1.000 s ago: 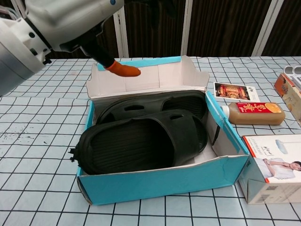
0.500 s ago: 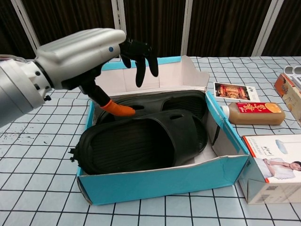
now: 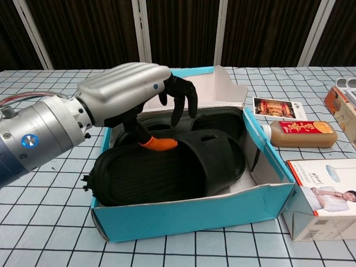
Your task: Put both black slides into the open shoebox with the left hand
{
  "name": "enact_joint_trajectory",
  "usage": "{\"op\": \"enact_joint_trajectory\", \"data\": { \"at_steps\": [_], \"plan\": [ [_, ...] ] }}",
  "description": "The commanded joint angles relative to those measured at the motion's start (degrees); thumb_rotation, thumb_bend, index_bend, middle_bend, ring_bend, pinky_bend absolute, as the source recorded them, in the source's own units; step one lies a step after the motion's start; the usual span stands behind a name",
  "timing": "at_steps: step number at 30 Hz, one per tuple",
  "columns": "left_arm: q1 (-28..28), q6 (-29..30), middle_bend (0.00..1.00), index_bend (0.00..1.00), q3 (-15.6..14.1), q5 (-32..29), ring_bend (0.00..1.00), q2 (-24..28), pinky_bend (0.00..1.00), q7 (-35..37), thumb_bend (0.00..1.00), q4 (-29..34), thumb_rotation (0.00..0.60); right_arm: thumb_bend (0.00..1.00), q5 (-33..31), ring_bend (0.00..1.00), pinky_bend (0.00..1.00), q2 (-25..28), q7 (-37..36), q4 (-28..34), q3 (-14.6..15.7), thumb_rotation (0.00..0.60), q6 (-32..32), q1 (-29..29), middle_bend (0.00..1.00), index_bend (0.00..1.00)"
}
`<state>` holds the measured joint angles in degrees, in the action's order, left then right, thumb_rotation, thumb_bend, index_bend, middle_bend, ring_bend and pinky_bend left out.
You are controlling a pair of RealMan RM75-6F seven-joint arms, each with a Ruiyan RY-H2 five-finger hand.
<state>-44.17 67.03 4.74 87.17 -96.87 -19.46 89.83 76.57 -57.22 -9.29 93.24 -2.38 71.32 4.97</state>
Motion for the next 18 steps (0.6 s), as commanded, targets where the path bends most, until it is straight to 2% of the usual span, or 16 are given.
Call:
{"op": "enact_joint_trajectory", "data": {
  "at_steps": [1, 18],
  "plan": [
    [0.18, -0.44, 0.53, 0.42, -0.13, -0.23, 0.30, -0.69, 0.36, 1.05, 0.35, -0.77, 0.600, 0.23, 0.09, 0.25, 0.22, -0.01, 0.01, -0.01, 0.05, 0.600, -0.08, 0.04, 0.17, 0.19],
    [0.12, -1.46, 0.54, 0.42, -3.24, 5.39, 0.31, -1.87, 0.36, 1.37, 0.36, -5.59, 0.600, 0.23, 0.29, 0.25, 0.22, 0.18, -0.30, 0.17, 0.07, 0.600, 0.31, -0.14, 0.17, 0.19]
  ]
}}
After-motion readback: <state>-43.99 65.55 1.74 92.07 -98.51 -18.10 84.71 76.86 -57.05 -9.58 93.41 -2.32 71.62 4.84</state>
